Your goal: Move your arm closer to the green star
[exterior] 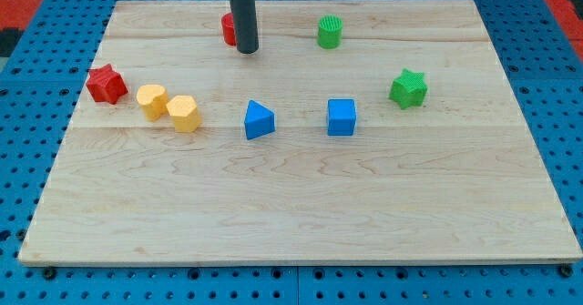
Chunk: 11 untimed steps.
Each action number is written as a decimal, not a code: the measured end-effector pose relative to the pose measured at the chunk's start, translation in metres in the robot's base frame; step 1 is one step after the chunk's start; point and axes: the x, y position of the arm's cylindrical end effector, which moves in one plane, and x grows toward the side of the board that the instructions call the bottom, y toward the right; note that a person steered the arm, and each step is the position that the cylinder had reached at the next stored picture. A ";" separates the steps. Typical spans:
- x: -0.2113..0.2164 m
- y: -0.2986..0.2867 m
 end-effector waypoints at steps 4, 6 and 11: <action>0.000 0.001; 0.008 0.037; 0.185 0.236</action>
